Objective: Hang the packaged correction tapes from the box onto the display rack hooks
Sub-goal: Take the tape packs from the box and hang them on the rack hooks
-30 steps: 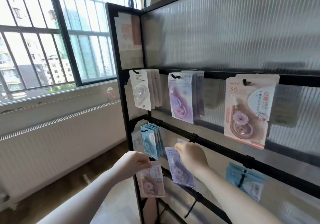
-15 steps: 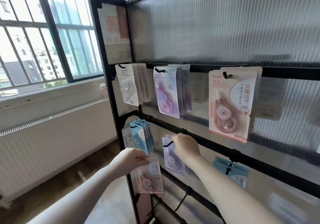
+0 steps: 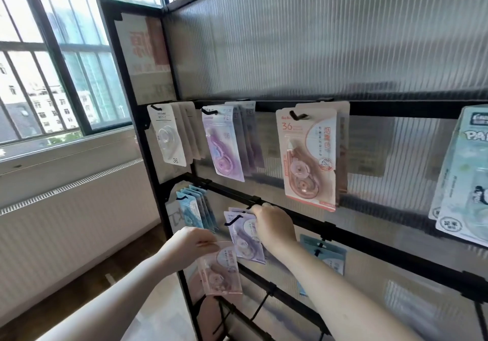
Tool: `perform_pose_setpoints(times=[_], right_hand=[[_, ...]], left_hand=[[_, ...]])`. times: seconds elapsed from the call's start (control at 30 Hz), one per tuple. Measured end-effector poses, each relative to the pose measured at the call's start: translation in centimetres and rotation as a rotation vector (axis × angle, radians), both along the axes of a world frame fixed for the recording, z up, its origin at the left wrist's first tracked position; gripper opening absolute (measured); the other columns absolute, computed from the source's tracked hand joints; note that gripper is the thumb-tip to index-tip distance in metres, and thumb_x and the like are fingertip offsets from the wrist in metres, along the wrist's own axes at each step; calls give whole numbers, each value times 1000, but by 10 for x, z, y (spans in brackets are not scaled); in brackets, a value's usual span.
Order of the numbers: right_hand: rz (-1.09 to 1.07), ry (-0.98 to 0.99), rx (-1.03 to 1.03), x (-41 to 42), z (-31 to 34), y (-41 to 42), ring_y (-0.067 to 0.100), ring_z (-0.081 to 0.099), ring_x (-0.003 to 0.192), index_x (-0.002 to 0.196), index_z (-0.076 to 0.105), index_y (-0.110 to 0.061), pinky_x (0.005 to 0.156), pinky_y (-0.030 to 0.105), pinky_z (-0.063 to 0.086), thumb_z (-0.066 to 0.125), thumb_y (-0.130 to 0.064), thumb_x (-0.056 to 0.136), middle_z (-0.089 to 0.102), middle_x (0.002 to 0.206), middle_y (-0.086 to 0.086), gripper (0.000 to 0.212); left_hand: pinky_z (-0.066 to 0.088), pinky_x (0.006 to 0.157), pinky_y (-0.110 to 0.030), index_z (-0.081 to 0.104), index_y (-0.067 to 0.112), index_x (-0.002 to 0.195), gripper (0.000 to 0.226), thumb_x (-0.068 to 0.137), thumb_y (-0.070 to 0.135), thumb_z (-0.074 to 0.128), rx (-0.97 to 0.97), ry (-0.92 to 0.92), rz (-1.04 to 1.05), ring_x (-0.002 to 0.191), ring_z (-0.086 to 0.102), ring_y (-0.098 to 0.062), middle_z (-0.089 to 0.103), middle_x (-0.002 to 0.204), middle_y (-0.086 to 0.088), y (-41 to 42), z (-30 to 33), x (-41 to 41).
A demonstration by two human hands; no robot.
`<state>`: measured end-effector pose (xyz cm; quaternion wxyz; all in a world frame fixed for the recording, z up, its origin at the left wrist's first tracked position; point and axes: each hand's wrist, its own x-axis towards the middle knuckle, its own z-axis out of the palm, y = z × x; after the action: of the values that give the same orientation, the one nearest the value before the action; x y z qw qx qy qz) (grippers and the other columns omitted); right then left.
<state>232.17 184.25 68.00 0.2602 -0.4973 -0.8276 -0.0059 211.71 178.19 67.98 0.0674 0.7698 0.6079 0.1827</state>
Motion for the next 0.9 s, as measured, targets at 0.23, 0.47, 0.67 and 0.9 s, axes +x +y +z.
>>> perform_pose_setpoints(times=[0.23, 0.47, 0.67, 0.9], right_hand=[[-58, 67, 11, 27, 1, -2, 27, 59, 82, 86, 55, -8, 57, 31, 36, 41, -4, 88, 61, 88, 7, 16], [-87, 91, -19, 57, -4, -19, 25, 60, 89, 100, 62, -12, 70, 33, 49, 43, -6, 90, 63, 95, 4, 23], [-115, 107, 11, 86, -6, -41, 18, 57, 92, 100, 65, -13, 75, 34, 49, 42, -16, 95, 63, 98, 0, 24], [-178, 72, 43, 111, 4, -67, 14, 55, 95, 105, 64, -17, 76, 28, 48, 41, -20, 96, 62, 102, -3, 25]], left_hand=[[36, 59, -5, 70, 18, 85, 16, 85, 33, 65, 9, 9, -15, 63, 51, 13, 51, 64, 26, -2, 10, 20], [46, 68, -20, 71, 15, 84, 14, 82, 30, 69, 26, 4, -74, 67, 57, 1, 63, 72, 14, -12, 24, 32], [44, 64, -16, 72, 18, 78, 11, 77, 29, 74, 90, -33, -131, 66, 56, 4, 59, 64, 24, -15, 52, 46], [45, 70, -13, 73, 17, 90, 9, 81, 20, 71, 147, -90, -156, 72, 55, 13, 60, 76, 21, -17, 96, 71]])
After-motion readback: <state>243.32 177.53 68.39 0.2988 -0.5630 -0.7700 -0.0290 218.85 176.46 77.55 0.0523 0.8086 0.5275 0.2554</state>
